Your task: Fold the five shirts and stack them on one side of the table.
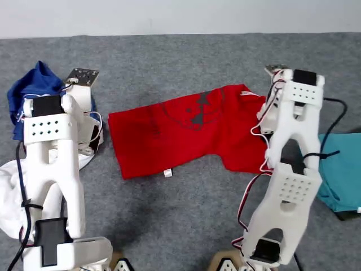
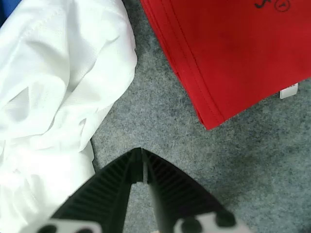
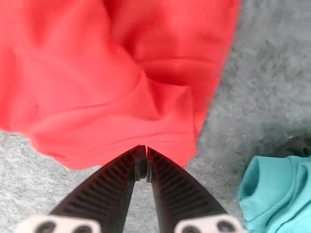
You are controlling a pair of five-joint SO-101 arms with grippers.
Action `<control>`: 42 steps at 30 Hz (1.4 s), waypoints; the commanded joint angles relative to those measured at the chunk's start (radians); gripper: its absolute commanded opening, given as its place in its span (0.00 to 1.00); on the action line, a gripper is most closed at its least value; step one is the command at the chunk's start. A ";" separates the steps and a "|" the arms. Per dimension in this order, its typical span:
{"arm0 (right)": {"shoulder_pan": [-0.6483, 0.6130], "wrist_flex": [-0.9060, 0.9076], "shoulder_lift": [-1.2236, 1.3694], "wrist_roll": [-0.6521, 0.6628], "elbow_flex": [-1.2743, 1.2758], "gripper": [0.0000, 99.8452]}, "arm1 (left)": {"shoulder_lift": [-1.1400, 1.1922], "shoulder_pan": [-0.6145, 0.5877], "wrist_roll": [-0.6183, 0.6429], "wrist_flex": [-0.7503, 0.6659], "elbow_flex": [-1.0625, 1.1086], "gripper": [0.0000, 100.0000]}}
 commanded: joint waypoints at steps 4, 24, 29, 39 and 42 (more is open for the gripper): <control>0.015 0.015 -0.028 0.005 -0.014 0.09 | -0.049 0.009 0.005 -0.002 -0.005 0.00; 0.071 -0.031 0.119 0.006 -0.020 0.11 | -0.041 0.009 0.005 -0.006 -0.005 0.00; 0.070 -0.025 0.096 0.006 -0.020 0.11 | -0.041 0.009 0.005 -0.006 -0.005 0.00; 0.067 -0.054 0.153 0.012 -0.020 0.12 | -0.041 0.009 0.005 -0.006 -0.005 0.00; 0.067 -0.084 0.214 0.014 -0.020 0.11 | -0.041 0.009 0.005 -0.006 -0.005 0.00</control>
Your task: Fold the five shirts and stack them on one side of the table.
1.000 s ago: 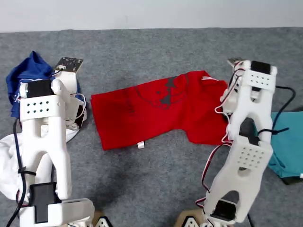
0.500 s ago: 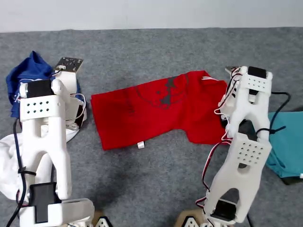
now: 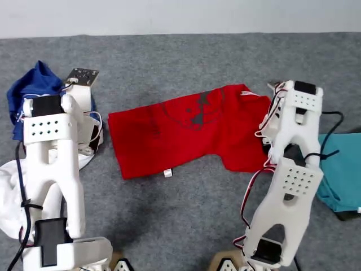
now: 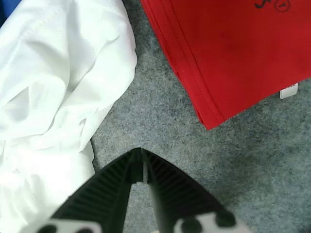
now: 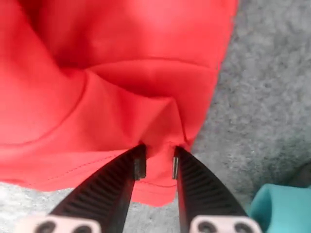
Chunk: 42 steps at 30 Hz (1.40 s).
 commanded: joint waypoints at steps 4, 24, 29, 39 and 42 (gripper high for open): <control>0.007 -0.050 0.051 0.012 -0.018 0.03 | -0.041 0.009 0.005 -0.006 -0.005 0.00; -0.028 0.113 -0.390 0.038 -0.071 0.01 | -0.043 0.011 0.005 -0.006 -0.005 0.00; -0.065 0.114 -0.395 0.035 0.021 0.01 | -0.049 0.035 0.005 0.000 -0.005 0.00; -0.004 0.090 -0.550 0.061 0.376 0.01 | -0.051 0.143 0.005 0.025 -0.007 0.00; 0.050 0.054 -0.553 0.094 0.445 0.01 | -0.051 0.141 0.005 0.025 -0.005 0.00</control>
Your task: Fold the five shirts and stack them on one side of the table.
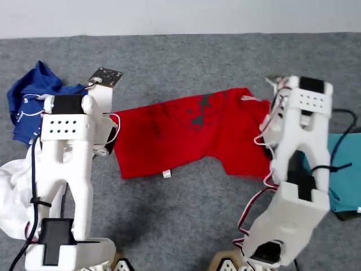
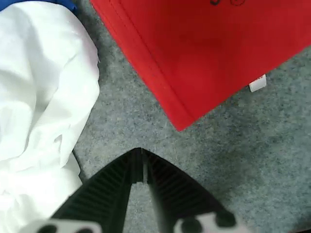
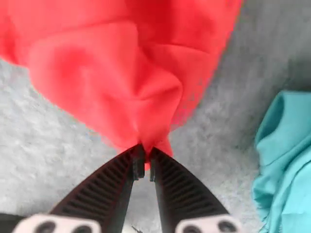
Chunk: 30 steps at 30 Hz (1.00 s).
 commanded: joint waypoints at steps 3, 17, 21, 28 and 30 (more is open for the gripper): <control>0.076 -0.001 -0.067 0.069 0.049 0.07 | -0.046 0.008 0.006 0.021 -0.005 0.00; -0.031 -0.159 -0.182 0.078 -0.028 0.15 | -0.049 -0.026 0.006 0.020 -0.007 0.00; -0.084 -0.337 -0.097 0.077 -0.029 0.12 | -0.049 -0.094 0.006 0.023 -0.007 0.00; -0.113 -0.578 0.087 0.020 -0.129 0.12 | -0.051 -0.189 0.006 0.025 -0.005 0.00; -0.133 -0.588 0.153 0.015 -0.204 0.12 | -0.046 -0.196 0.006 0.021 -0.005 0.00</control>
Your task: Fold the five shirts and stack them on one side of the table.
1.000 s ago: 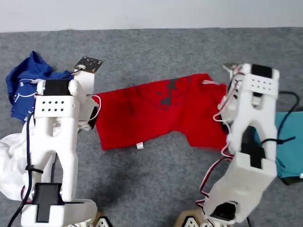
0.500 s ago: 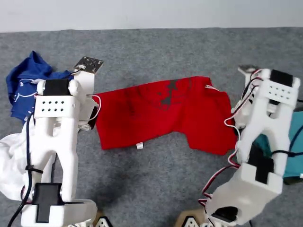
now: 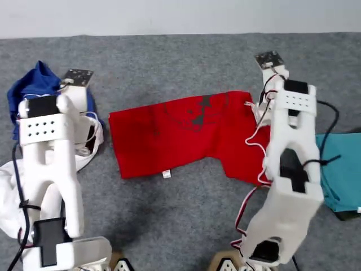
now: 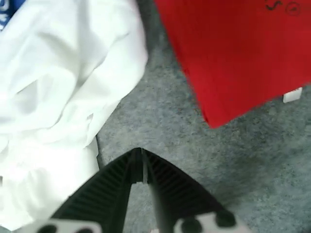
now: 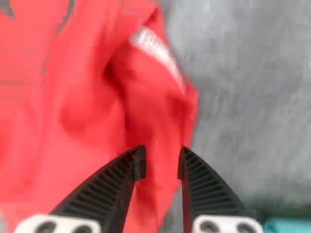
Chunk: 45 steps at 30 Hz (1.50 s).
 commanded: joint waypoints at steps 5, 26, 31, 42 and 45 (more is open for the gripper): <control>-0.073 -0.044 0.259 -0.018 -0.376 0.12 | -0.041 -0.017 0.006 0.018 -0.005 0.00; -0.065 0.059 0.854 0.095 -1.381 0.11 | -0.041 -0.015 0.006 0.003 0.039 0.00; -0.065 0.242 0.794 0.091 -1.381 0.12 | -0.041 -0.015 0.006 0.003 0.039 0.00; -0.062 0.271 0.862 0.095 -1.372 0.12 | -0.041 -0.014 0.006 0.003 0.039 0.00; -0.054 0.226 0.912 0.097 -1.372 0.12 | -0.041 -0.014 0.006 0.008 0.039 0.00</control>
